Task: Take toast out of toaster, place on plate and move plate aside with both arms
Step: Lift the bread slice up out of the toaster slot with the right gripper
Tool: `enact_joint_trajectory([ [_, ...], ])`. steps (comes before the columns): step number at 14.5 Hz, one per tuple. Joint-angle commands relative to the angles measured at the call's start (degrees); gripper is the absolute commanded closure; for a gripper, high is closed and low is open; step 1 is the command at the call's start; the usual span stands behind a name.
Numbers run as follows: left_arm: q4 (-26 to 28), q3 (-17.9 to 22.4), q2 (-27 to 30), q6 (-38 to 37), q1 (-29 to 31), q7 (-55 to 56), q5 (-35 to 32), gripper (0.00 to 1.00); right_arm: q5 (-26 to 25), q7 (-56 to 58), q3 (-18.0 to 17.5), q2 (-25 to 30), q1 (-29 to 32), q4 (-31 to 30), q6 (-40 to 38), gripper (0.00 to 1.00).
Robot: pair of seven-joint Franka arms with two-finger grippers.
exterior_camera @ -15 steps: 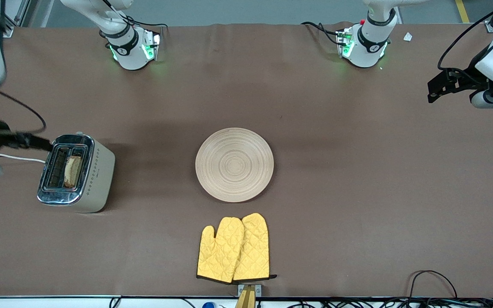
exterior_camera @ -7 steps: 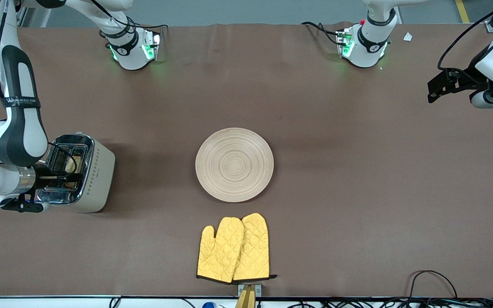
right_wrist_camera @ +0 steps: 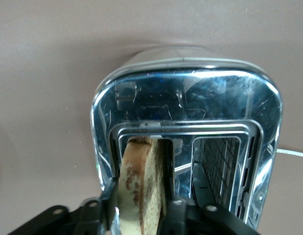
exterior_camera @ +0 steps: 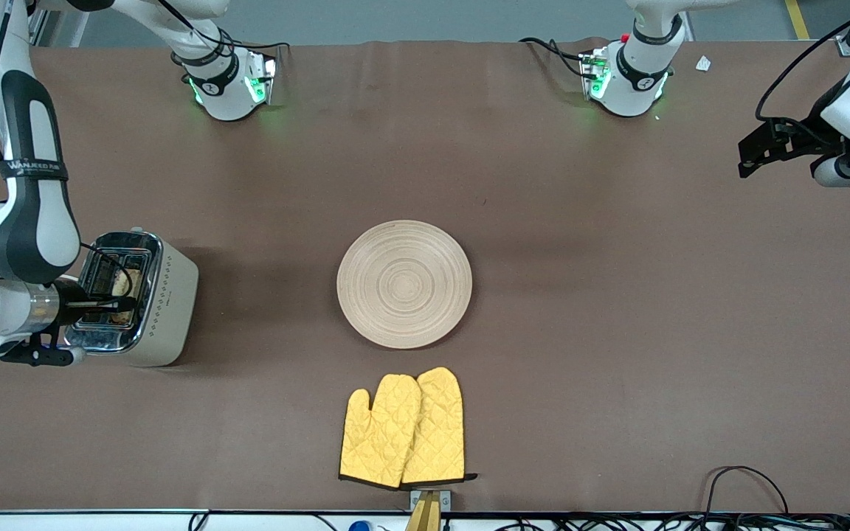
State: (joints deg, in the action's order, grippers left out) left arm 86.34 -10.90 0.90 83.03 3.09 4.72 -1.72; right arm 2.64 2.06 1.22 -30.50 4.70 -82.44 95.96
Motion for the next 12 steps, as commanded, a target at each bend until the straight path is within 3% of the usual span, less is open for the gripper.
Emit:
enact_joint_trajectory([
  [1,-0.12,0.18,0.07,0.29,0.34,-1.21,0.92,0.0,-0.01,0.22,-0.34,1.41,0.31,-0.52,-2.26,0.95],
  [8,-0.12,0.18,-0.02,0.29,0.34,-1.21,0.92,0.0,1.05,0.14,-1.3,11.51,-2.4,0.7,-10.43,0.99],
  [10,-0.12,0.18,-0.02,0.29,0.34,-1.21,0.92,0.0,1.83,-2.4,-7.43,12.13,-2.24,1.85,-11.32,0.98],
  [12,-0.12,0.18,0.07,0.29,0.25,-1.21,0.92,0.0,5.51,-10.37,-11.22,11.79,-2.5,1.94,-9.92,0.98],
])
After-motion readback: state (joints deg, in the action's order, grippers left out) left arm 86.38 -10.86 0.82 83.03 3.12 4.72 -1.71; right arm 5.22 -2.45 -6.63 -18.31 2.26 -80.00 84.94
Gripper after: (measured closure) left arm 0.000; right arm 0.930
